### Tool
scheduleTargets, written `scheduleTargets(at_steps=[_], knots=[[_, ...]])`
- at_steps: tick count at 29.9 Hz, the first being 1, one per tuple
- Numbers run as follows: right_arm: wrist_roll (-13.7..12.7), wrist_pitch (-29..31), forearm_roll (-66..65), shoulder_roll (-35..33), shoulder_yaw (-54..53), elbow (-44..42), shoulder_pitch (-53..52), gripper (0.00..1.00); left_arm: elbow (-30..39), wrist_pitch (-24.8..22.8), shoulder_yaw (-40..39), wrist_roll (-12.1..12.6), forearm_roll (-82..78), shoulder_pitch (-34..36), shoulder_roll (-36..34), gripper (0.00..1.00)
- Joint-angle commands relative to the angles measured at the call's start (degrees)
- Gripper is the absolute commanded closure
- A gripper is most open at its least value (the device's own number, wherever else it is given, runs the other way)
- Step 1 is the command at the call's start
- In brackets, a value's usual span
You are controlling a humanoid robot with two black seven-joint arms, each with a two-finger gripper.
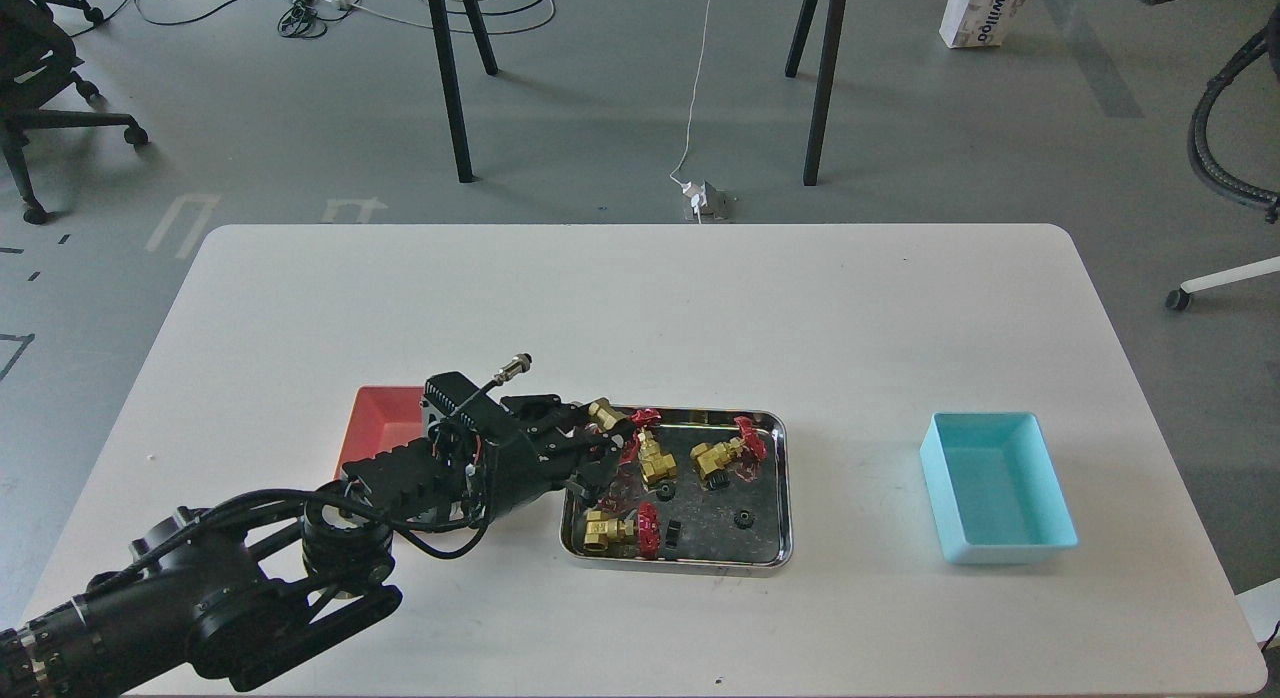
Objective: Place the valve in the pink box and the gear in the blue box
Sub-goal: 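Grasp the brass valve with the left gripper and lift it, then lower the valve into the pink box and open the left gripper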
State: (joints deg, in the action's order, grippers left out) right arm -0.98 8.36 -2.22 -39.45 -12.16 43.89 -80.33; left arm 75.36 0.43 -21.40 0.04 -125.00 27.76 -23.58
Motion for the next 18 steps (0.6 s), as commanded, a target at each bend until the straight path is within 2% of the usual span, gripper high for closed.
scheduleTargets(at_steps=[1, 6, 12, 18], knots=[[0.0, 0.2, -0.7, 1.0, 0.1, -2.0, 0.0, 0.01, 5.2, -0.6, -2.3, 1.0, 0.0, -0.2, -5.6, 0.94], [0.0, 0.2, -0.8, 1.1, 0.2, -2.3, -0.2, 0.01, 8.5, -0.3, -4.9, 1.5, 3.0, -0.6, -16.7, 0.94], [0.0, 0.2, -0.8, 1.4, 0.2, -3.8, -0.2, 0.01, 10.2, 2.0, -4.3, 1.1, 11.8, -1.0, -28.2, 0.94], [0.0, 0.3, -0.8, 4.0, 0.2, -7.3, -0.4, 0.01, 11.3, 3.0, -4.3, 0.8, 12.1, -6.4, -30.4, 0.93]])
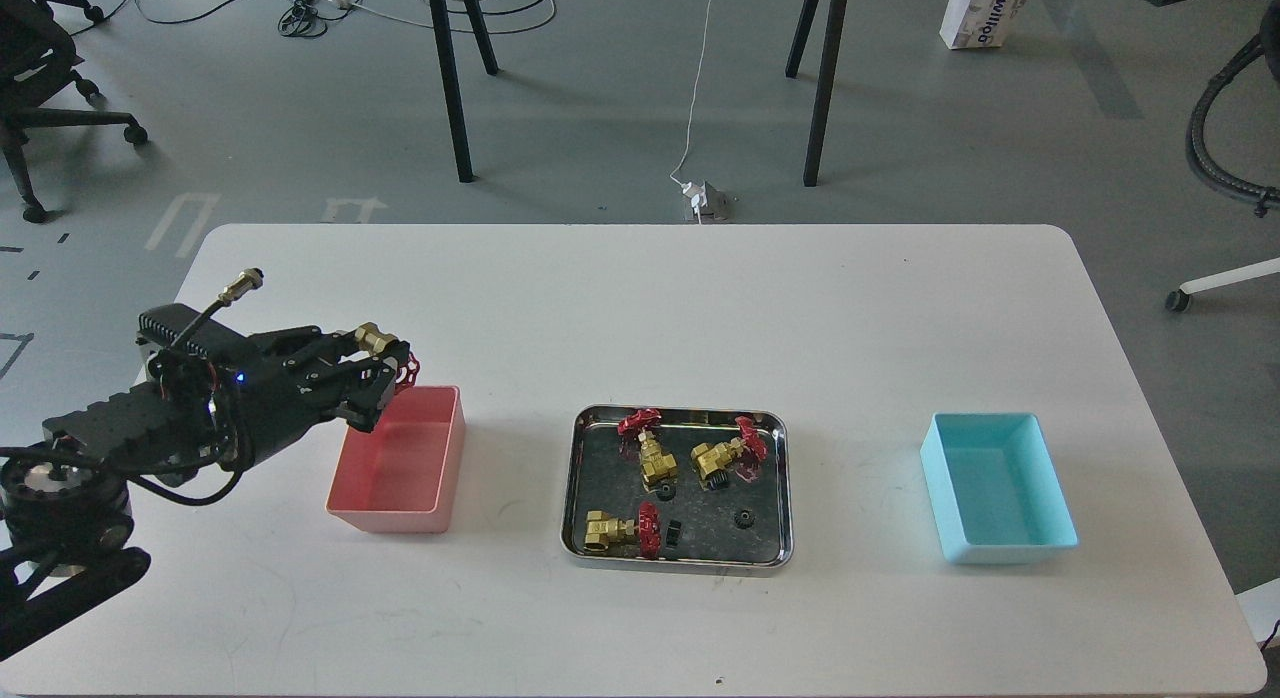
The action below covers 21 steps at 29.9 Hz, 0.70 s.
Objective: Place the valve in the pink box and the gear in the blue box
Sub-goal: 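Lower the valve into the pink box and open the left gripper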
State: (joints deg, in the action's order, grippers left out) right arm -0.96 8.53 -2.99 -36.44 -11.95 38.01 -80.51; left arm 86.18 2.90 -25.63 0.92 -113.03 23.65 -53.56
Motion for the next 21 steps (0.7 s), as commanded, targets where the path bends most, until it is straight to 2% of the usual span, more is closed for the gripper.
scheduleTargets(at_steps=[1, 14, 16, 19, 21], knots=[[0.0, 0.2, 0.0, 1.4, 0.0, -1.7, -0.2, 0.01, 0.6, 0.8, 0.0, 0.1, 0.1, -2.8, -0.3, 0.93], [0.0, 0.4, -0.1, 4.5, 0.0, -3.6, -0.7, 0.01, 0.0, 1.2, -0.2, 0.1, 0.1, -5.5, 0.8, 0.9], [0.0, 0.4, -0.1, 4.6, 0.0, -3.6, -0.7, 0.01, -0.1, 1.2, -0.2, 0.2, 0.1, -5.5, 1.6, 0.82], [0.0, 0.4, -0.1, 4.5, 0.0, -3.6, -0.7, 0.01, -0.1, 1.2, -0.2, 0.6, 0.1, -6.2, 2.7, 0.54], [-0.1, 0.4, -0.1, 4.5, 0.0, -3.6, -0.7, 0.01, -0.2, 1.1, -0.5, 0.6, 0.2, -6.6, 3.2, 0.42]])
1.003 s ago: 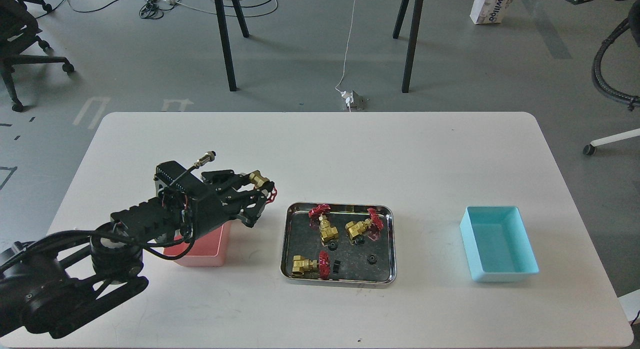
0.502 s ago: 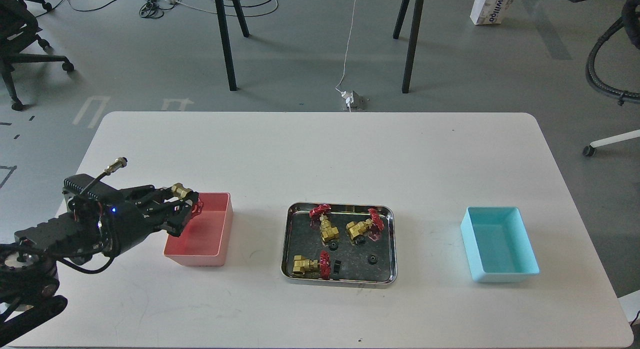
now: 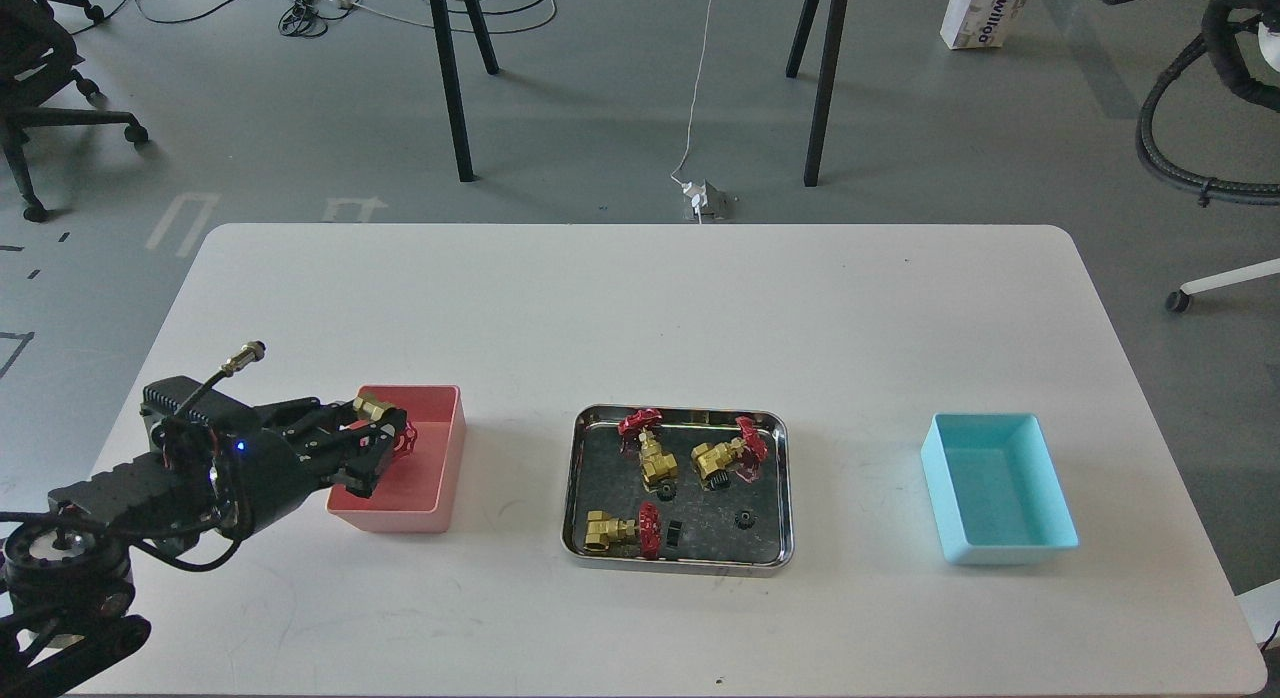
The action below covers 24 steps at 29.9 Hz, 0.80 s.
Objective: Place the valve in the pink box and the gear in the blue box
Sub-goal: 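Lower the valve into the pink box and open the left gripper, then withdraw the left gripper and bring the right gripper forward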
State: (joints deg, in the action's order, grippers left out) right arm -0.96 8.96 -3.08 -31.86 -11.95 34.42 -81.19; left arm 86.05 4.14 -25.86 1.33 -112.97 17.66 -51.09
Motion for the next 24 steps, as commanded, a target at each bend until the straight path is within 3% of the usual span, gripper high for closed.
scheduleTargets(at_steps=[1, 2, 8, 13, 18, 24], knots=[[-0.1, 0.0, 0.0, 0.0, 0.0, 0.0, 0.0, 0.01, 0.0, -0.1, -0.2, 0.3, 0.2, -0.6, 0.9, 0.34], [-0.1, 0.0, 0.0, 0.0, 0.0, 0.1, 0.0, 0.01, 0.0, -0.1, -0.2, 0.2, 0.2, -0.7, 1.1, 0.26], [-0.1, 0.0, -0.3, -0.1, 0.0, 0.7, 0.1, 0.01, -0.2, -0.2, -2.5, 0.2, 4.5, -0.6, 1.8, 0.08], [-0.1, 1.5, -7.0, 0.0, -0.1, 3.2, 0.0, 0.01, -0.3, -0.7, -7.2, -0.1, 11.7, 0.7, 1.6, 0.05], [-0.1, 3.4, -17.7, -0.1, 1.6, 13.5, 1.1, 0.01, -5.4, -0.8, -16.1, -1.1, 24.3, 8.7, 1.7, 0.05], [-0.1, 8.9, -39.1, -0.8, 13.3, 32.1, 0.2, 0.01, -18.0, -0.9, -22.2, -3.8, 48.1, 25.4, 1.6, 0.05]])
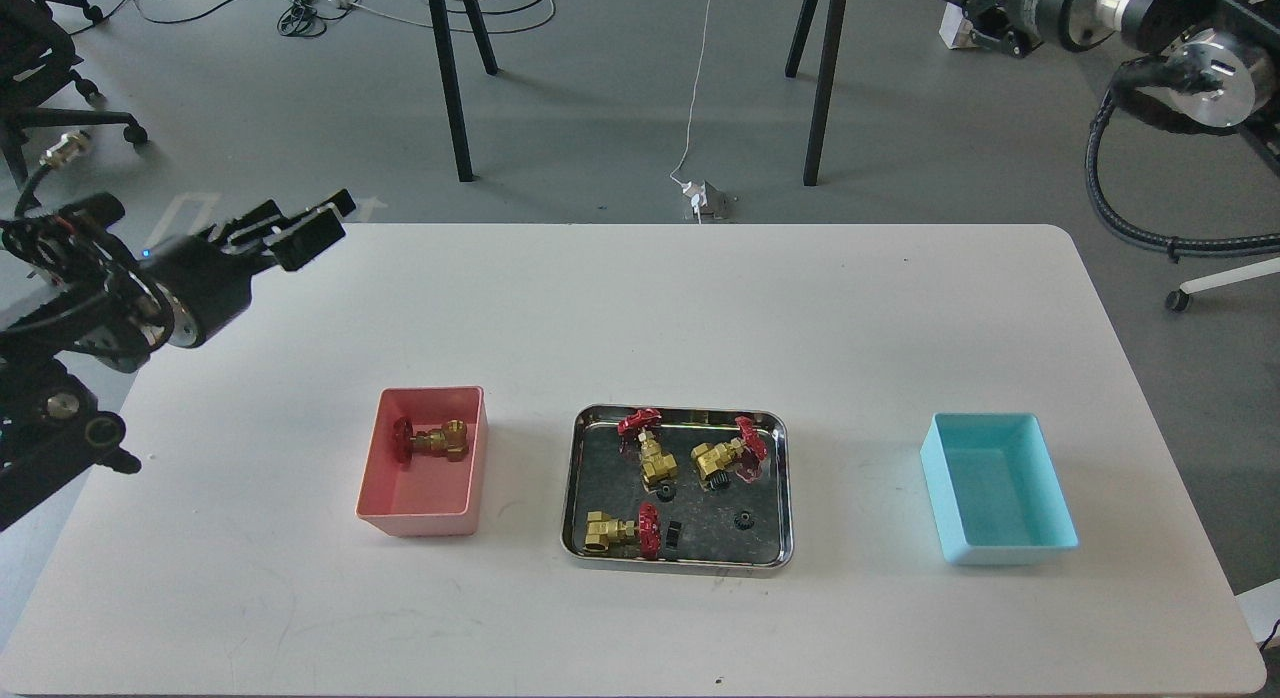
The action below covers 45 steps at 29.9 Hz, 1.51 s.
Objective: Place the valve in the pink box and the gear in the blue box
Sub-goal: 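Withdraw the left gripper and bring the right gripper forward, then lower the right gripper onto a brass fitting in the tray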
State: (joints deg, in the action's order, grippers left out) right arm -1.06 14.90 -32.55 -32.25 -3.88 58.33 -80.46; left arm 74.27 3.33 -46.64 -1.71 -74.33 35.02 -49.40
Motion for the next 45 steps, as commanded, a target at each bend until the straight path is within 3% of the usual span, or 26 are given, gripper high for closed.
scheduleTargets(at_steps=[1, 7, 11, 16, 33, 39, 45], knots=[[0.0, 4.3, -13.1, -0.4, 7.2, 10.6, -1.0, 0.01, -8.9, -0.4, -1.3, -0.7, 11.9, 11.5, -0.1, 0.05], [1.1, 7.0, -26.9, 1.4, 25.3, 19.0, -6.5, 0.01, -23.9, -4.6, -1.5, -0.7, 21.4, 26.9, 0.5, 0.05], [4.0, 7.1, -29.8, 6.3, 35.8, 20.0, -8.7, 0.01, -32.2, -6.6, -0.9, -0.7, 24.8, 37.2, 2.5, 0.05], [4.1, 7.9, -31.1, 12.9, 42.5, 20.4, -8.8, 0.01, -35.5, -6.8, -0.8, -0.2, 26.0, 44.3, 3.7, 0.05], [5.8, 7.2, -30.9, 32.1, 46.1, 6.1, -2.3, 0.11, -35.4, -5.3, 0.2, -0.4, 26.2, 45.5, 4.7, 0.05], [5.7, 7.2, -30.9, 32.3, 46.4, 3.7, -0.9, 0.11, -33.7, -5.4, 12.7, -2.2, 25.6, 45.2, 4.7, 0.05], [5.7, 7.2, -30.9, 32.3, 46.4, 2.3, -0.1, 0.11, -33.1, -5.1, 13.4, -3.3, 25.6, 45.4, 5.7, 0.05]])
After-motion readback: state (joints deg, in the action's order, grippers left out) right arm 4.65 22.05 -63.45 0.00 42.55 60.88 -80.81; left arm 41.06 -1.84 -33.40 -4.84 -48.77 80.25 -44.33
